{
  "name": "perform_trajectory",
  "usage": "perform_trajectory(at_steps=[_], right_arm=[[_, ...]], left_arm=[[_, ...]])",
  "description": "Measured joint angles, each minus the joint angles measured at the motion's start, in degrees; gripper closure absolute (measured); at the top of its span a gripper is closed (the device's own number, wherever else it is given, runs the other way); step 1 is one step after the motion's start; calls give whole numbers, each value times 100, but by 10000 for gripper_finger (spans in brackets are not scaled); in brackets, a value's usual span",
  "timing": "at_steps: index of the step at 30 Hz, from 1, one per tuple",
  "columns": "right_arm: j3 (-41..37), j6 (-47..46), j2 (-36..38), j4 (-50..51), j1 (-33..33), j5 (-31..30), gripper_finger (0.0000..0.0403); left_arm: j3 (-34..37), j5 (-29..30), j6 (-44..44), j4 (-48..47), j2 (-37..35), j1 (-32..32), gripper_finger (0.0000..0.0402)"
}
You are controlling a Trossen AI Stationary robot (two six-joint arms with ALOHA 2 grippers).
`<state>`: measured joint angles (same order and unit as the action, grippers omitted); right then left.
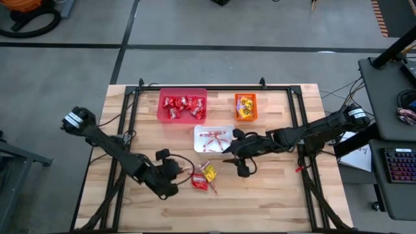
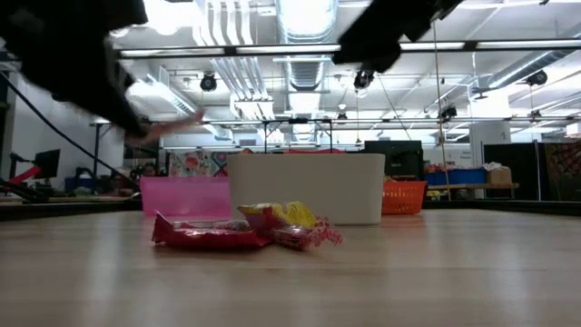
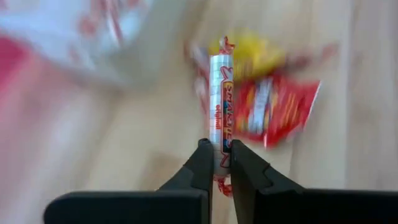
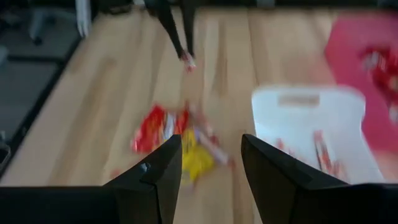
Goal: Sort candy
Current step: Put the white candy into the white bin
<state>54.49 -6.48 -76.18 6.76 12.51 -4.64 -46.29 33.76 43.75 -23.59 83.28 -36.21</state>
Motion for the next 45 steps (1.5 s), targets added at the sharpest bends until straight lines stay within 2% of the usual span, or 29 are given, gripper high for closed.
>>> perform_trajectory(at_steps=[2,5,10,12,15,19,22,28,36,45], right_arm=[[-169,222,0,-647,-2,0,243],[-413,534,-48,-1680,-15,-95,243],[-776,1190,-304,-3854,-15,-192,243],[-827,1340,-497,-4504,-15,-138,243],[-822,1449,-850,-5279,-15,-134,243],[-661,1512,-1386,-6215,-17,-140,243],[-411,1647,-1750,-6489,-30,-195,243],[110,1622,-2204,-6418,-107,-588,243],[196,1650,-2256,-6406,-140,-578,248],[255,1619,-2251,-6399,-261,-584,290]], left_arm=[[79,428,-508,282,-300,0,396],[311,930,-1796,1329,-752,4,396],[1067,1076,-4527,4276,-1330,141,396],[1467,1069,-5368,5648,-1397,262,396],[2061,999,-5920,7310,-1354,469,397],[2514,396,-5917,8911,-1006,739,397],[2576,278,-5894,9370,-670,821,397],[2547,310,-5862,9886,-149,876,397],[2536,339,-5823,10141,80,953,397],[2435,380,-5616,10225,163,1197,397]])
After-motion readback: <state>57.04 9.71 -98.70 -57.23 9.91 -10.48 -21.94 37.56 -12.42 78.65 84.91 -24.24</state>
